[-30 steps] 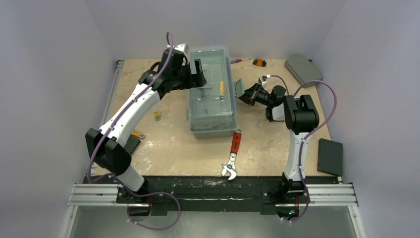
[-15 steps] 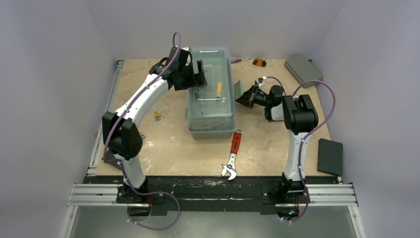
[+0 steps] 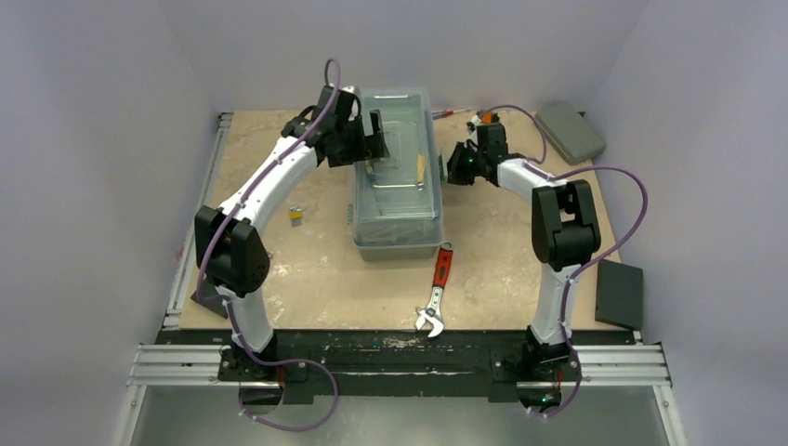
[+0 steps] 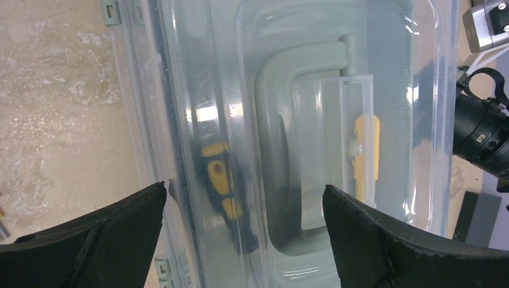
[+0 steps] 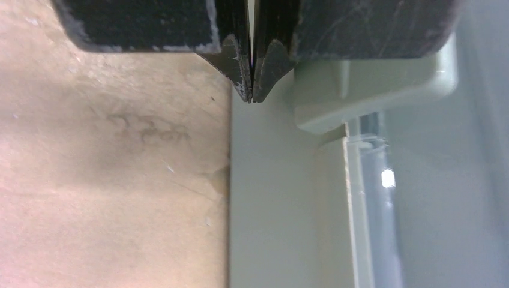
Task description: Pack the tool kit
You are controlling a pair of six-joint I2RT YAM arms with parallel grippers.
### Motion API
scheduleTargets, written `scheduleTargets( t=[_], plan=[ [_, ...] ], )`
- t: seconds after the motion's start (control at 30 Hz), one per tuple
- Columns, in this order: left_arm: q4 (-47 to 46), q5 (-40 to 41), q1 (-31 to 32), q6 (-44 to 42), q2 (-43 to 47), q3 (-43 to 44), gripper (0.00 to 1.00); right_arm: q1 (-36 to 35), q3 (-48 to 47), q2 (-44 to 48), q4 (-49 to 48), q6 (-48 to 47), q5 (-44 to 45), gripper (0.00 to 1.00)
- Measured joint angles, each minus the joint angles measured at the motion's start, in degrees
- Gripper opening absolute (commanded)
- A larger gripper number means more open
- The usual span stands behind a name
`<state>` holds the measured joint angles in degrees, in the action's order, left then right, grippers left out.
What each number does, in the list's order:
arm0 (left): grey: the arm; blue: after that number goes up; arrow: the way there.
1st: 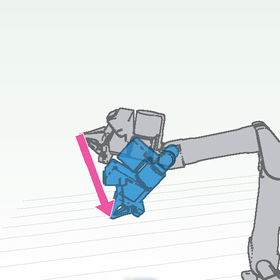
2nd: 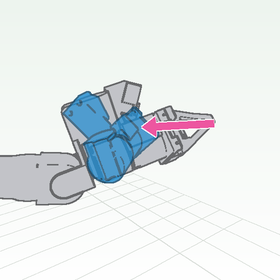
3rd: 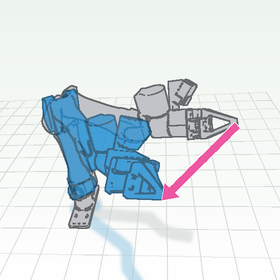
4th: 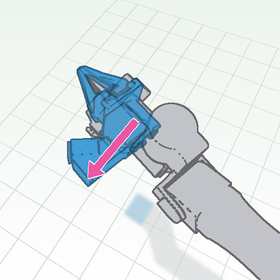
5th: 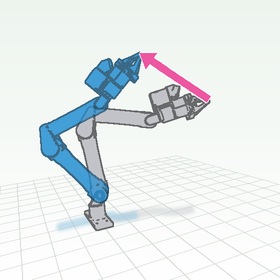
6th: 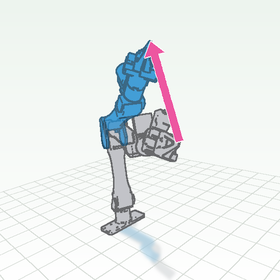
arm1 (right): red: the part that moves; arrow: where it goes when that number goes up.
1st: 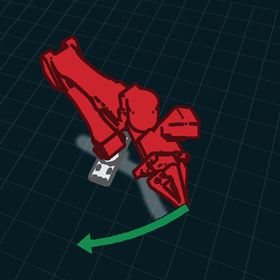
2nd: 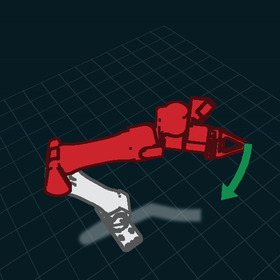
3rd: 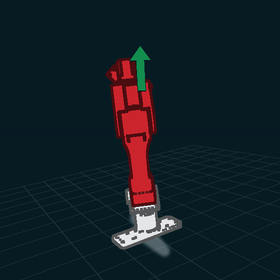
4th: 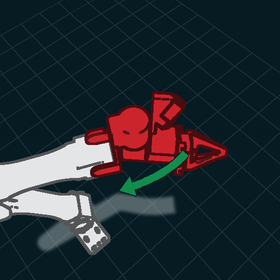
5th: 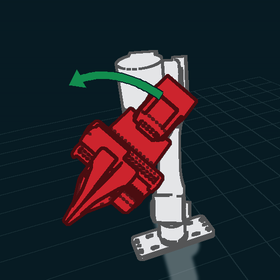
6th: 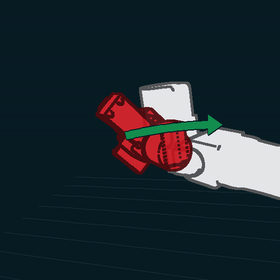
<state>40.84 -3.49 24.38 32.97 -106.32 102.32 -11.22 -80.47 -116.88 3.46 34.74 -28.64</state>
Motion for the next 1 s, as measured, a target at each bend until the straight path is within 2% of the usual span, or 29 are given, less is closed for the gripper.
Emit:
scheduleTargets(
  t=[0.23, 0.63, 0.83, 1.0],
  plan=[
    [-0.9, -0.2, -0.3, 0.0, -0.7, 0.4, 0.99, -4.6, -8.5, -0.1, 17.4, -9.0, 17.9, 0.00],
    [-1.8, -0.6, -0.6, 0.0, -1.2, 0.6, 0.98, -10.8, -20.0, -3.6, 32.4, -13.7, 41.5, 0.01],
    [-2.3, -0.6, -0.7, 0.0, -1.4, 0.5, 0.98, -11.2, -21.7, -4.6, 34.2, -14.3, 42.8, 0.00],
    [-2.4, -0.5, -0.8, 0.0, -1.4, 0.5, 0.98, -10.1, -16.7, -3.0, 26.5, -15.8, 35.5, 0.00]
  ],
)
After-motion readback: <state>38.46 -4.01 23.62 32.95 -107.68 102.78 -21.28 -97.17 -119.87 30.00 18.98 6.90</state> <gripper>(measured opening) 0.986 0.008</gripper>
